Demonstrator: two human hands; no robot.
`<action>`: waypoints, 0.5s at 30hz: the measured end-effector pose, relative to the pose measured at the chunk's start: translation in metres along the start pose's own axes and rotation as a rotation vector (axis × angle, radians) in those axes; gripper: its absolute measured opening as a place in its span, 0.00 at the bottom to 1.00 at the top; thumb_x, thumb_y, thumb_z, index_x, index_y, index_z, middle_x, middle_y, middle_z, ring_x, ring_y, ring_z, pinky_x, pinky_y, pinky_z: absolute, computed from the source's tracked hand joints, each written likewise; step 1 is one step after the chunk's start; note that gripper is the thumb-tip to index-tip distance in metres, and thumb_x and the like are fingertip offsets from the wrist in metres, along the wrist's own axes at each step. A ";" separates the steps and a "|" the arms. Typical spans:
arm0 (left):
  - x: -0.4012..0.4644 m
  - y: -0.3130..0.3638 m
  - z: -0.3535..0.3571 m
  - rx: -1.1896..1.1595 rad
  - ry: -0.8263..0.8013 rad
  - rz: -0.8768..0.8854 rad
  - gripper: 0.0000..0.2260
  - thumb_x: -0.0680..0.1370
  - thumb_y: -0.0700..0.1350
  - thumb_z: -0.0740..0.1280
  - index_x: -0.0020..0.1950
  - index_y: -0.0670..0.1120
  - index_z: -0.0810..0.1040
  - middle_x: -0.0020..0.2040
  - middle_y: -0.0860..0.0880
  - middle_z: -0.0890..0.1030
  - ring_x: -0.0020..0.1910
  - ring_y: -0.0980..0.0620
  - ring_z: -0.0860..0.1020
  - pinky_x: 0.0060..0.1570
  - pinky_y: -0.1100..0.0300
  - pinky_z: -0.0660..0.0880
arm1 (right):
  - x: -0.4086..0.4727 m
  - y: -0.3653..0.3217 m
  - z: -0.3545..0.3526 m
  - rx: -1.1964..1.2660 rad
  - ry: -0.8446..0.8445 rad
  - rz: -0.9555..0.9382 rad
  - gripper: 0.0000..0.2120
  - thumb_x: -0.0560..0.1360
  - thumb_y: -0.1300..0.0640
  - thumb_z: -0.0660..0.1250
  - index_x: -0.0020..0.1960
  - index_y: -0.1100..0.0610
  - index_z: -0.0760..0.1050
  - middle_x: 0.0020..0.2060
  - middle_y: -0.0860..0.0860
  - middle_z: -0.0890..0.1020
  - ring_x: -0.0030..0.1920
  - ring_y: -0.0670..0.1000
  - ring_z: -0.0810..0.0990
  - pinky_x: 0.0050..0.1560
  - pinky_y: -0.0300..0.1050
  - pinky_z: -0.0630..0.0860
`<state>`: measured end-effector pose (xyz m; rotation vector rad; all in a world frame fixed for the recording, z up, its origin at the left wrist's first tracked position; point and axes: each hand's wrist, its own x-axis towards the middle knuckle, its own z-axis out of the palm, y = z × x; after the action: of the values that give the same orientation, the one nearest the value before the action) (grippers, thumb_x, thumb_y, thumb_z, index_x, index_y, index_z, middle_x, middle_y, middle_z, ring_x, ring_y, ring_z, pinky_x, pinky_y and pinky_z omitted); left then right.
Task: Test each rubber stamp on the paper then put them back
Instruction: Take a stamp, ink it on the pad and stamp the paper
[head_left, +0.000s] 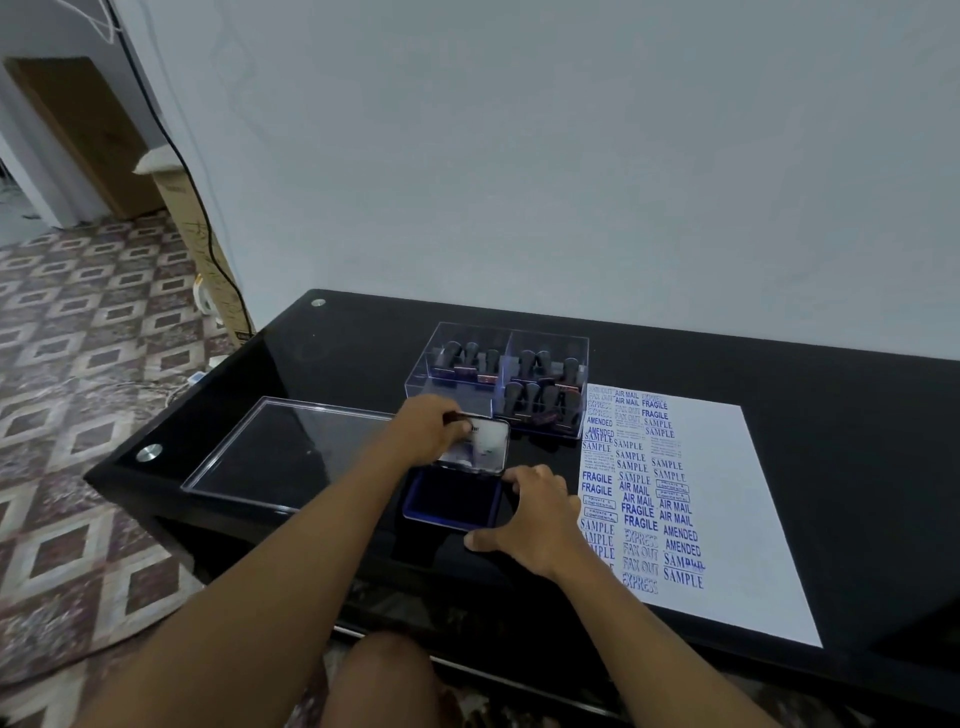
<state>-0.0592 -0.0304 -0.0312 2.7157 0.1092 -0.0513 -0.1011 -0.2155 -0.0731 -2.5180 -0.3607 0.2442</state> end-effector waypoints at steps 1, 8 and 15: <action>0.001 0.000 0.004 -0.012 0.051 -0.011 0.11 0.79 0.48 0.66 0.53 0.42 0.80 0.51 0.44 0.80 0.45 0.51 0.73 0.46 0.61 0.66 | 0.000 0.000 0.000 0.003 0.002 0.001 0.42 0.56 0.35 0.78 0.65 0.47 0.69 0.59 0.46 0.70 0.61 0.50 0.67 0.56 0.46 0.62; 0.009 -0.006 0.027 -0.028 0.127 -0.097 0.14 0.74 0.51 0.72 0.55 0.44 0.82 0.57 0.43 0.77 0.56 0.47 0.74 0.55 0.59 0.69 | 0.001 0.002 0.002 0.012 0.003 0.003 0.41 0.55 0.35 0.78 0.63 0.48 0.69 0.58 0.46 0.69 0.61 0.49 0.67 0.56 0.46 0.62; 0.011 -0.009 0.035 0.011 0.139 -0.097 0.14 0.74 0.53 0.71 0.55 0.46 0.83 0.55 0.45 0.80 0.57 0.45 0.75 0.57 0.52 0.73 | 0.000 0.001 0.001 0.018 -0.002 0.005 0.41 0.56 0.35 0.79 0.63 0.48 0.69 0.58 0.46 0.69 0.61 0.49 0.66 0.55 0.45 0.62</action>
<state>-0.0495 -0.0359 -0.0670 2.7219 0.2827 0.1093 -0.1010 -0.2163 -0.0743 -2.5008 -0.3521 0.2513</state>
